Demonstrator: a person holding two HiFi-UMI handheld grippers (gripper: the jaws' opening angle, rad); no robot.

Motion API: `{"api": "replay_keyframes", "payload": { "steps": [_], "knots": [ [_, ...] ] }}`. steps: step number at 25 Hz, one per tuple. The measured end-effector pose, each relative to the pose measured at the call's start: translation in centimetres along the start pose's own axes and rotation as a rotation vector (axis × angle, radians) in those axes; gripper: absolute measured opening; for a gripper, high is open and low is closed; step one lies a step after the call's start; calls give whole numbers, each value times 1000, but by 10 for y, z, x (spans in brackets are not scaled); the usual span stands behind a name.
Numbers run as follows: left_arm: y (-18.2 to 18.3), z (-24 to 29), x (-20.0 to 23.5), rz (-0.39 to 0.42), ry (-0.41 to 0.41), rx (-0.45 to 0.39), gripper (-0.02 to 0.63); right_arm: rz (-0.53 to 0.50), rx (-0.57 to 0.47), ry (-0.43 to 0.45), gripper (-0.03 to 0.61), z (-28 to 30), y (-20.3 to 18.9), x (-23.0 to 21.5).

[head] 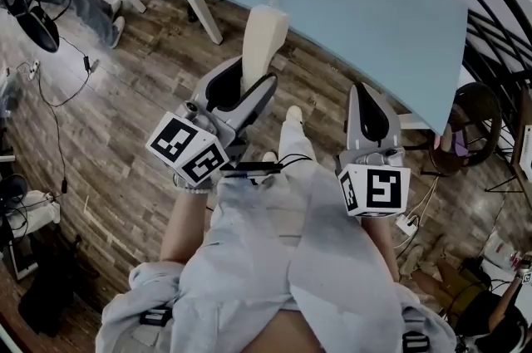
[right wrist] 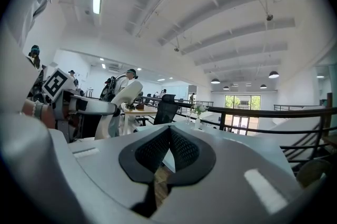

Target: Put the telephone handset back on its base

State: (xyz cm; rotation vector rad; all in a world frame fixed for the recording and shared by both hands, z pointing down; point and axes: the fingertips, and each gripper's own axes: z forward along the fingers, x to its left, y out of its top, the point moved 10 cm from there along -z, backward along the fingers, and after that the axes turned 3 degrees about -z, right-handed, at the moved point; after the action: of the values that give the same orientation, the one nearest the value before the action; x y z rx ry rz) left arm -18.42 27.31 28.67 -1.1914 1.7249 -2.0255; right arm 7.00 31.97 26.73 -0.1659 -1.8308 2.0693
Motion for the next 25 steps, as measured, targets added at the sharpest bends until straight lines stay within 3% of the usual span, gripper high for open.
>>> {"api": "replay_keyframes", "payload": {
  "steps": [12,25],
  "knots": [
    [7,22,19,-1,30,-21,209,-27,-23,31,6,40,3,-16],
    [20,81,53,-13,78,-33,209,-44,-28,93,6,115,9,-59]
  ]
}}
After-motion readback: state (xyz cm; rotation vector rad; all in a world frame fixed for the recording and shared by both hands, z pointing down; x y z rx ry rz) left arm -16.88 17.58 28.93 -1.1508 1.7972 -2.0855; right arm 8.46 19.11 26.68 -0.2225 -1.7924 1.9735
